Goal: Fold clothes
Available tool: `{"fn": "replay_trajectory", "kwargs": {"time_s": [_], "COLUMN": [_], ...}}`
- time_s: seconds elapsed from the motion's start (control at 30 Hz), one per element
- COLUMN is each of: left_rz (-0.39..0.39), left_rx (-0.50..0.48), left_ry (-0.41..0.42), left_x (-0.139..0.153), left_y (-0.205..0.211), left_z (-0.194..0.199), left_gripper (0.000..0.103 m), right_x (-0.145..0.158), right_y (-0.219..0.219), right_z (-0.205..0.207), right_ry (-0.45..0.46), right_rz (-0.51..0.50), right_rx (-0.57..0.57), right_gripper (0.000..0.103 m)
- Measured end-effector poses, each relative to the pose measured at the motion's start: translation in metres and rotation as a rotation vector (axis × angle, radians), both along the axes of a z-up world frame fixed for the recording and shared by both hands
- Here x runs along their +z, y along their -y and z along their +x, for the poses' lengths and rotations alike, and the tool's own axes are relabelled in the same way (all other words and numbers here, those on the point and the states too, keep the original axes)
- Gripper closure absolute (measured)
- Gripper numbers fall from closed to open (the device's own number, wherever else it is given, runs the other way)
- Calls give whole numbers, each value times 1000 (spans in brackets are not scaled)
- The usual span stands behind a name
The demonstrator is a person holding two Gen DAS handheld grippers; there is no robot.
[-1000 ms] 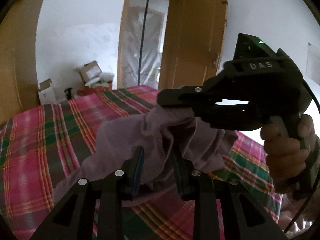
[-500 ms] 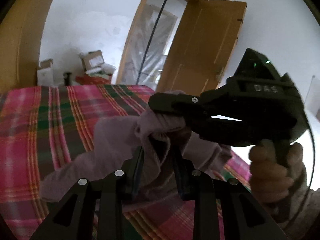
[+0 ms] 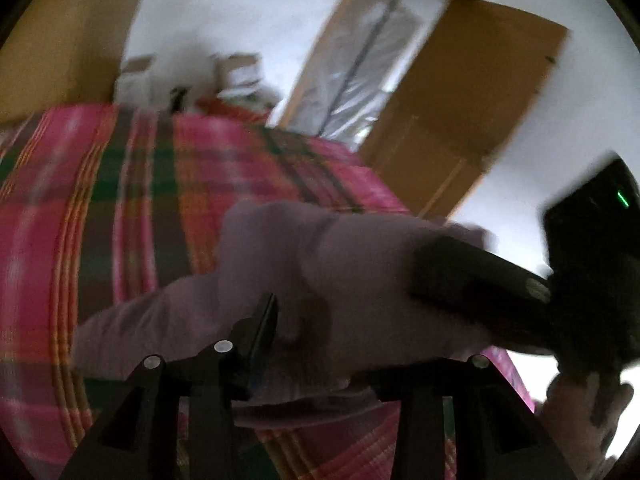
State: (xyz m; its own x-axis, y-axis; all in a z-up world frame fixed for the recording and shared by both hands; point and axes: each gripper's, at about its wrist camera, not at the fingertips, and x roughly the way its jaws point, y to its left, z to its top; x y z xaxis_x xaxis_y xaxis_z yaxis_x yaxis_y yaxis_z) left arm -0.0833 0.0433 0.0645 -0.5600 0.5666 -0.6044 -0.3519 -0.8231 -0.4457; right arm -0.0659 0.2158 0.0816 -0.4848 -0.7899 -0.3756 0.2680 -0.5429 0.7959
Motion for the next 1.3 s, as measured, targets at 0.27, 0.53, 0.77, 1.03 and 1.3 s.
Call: {"fn": "replay_trajectory", "kwargs": {"time_s": [0.27, 0.53, 0.77, 1.03, 1.3], "left_rz": [0, 35, 51, 31, 59], "left_rx": [50, 142, 288, 338, 383], "left_ry": [-26, -71, -108, -69, -73], "left_x": [3, 18, 29, 14, 17], "left_y": [12, 47, 95, 113, 129], "left_z": [-13, -28, -35, -48, -52], "left_gripper": [92, 92, 92, 92, 92], "right_x": [2, 6, -8, -32, -49], "right_y": [-7, -31, -34, 14, 32], "right_z": [13, 52, 78, 92, 75], "right_ry": [-15, -140, -202, -367, -406], "right_rz": [85, 548, 946, 1289, 1352], "right_rx": [-16, -201, -309, -189, -146], "right_gripper": [82, 64, 62, 57, 51]}}
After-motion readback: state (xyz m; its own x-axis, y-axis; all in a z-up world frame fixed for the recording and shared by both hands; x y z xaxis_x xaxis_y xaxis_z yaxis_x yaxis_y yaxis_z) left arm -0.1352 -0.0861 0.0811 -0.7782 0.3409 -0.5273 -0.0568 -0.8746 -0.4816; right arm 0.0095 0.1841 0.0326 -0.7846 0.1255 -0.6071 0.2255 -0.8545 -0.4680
